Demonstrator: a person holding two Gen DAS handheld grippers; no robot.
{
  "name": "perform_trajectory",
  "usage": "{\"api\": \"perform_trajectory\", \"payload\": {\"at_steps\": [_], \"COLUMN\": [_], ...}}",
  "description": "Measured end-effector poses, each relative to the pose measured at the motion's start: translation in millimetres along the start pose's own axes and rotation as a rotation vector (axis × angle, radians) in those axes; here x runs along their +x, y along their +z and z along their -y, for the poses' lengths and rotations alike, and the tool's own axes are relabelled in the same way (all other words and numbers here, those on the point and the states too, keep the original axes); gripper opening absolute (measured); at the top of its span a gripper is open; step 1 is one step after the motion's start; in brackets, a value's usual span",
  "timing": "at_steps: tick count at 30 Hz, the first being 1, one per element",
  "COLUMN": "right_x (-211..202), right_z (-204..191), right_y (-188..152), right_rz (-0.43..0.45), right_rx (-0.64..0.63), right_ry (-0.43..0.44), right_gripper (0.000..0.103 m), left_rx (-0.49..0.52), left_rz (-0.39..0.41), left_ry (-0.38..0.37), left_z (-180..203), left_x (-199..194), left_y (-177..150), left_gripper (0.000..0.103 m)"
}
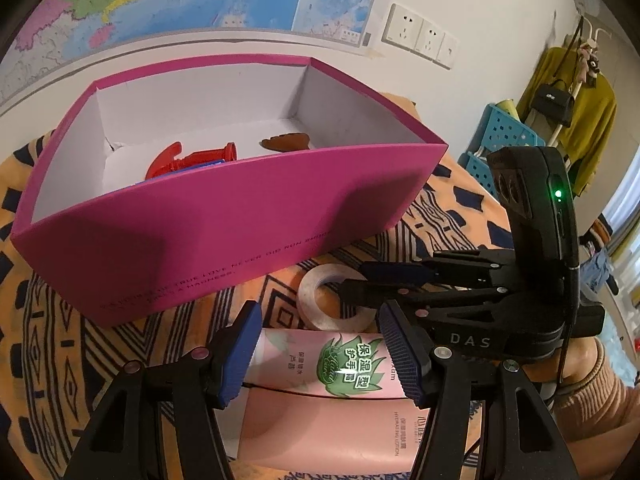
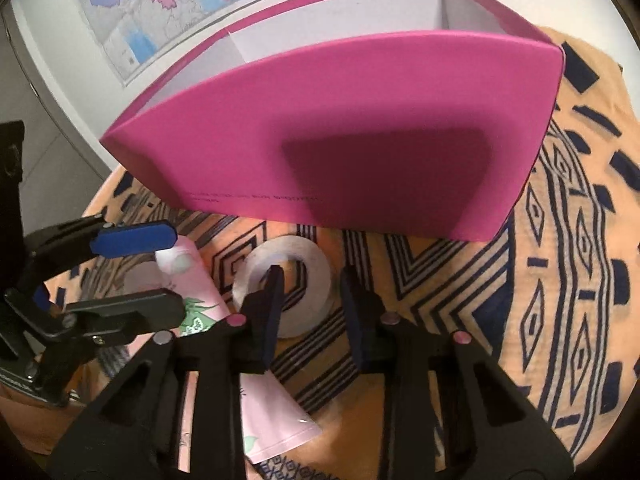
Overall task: Organize rigid objects
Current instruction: 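Move the right gripper to the white tape roll and grasp its rim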
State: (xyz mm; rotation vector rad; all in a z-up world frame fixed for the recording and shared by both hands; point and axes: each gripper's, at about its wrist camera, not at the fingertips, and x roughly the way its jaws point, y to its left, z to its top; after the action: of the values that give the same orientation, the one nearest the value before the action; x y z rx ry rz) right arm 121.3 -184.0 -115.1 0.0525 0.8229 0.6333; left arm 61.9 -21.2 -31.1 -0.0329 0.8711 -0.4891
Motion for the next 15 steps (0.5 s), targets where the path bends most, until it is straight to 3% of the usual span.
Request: {"api": "perform_trajectory", "payload": {"at_steps": [13, 15], "right_x": [-18.7, -23.1], "right_z": [10.8, 12.6], "right_y": [-4.7, -5.9], "right_rz": [0.040, 0.046], "right_rx": [0.036, 0.052], "right_ry": [0.032, 0.043], "right_gripper": [0.016, 0.016], "left_rx": [0.002, 0.002], "left_rz": [-0.025, -0.033], "left_ry": [-0.031, -0.045], "left_z": [2.9, 3.9], "left_x": [6.5, 8.7], "left_y": [-0.5, 0.3], "left_gripper": [0.062, 0.057]}}
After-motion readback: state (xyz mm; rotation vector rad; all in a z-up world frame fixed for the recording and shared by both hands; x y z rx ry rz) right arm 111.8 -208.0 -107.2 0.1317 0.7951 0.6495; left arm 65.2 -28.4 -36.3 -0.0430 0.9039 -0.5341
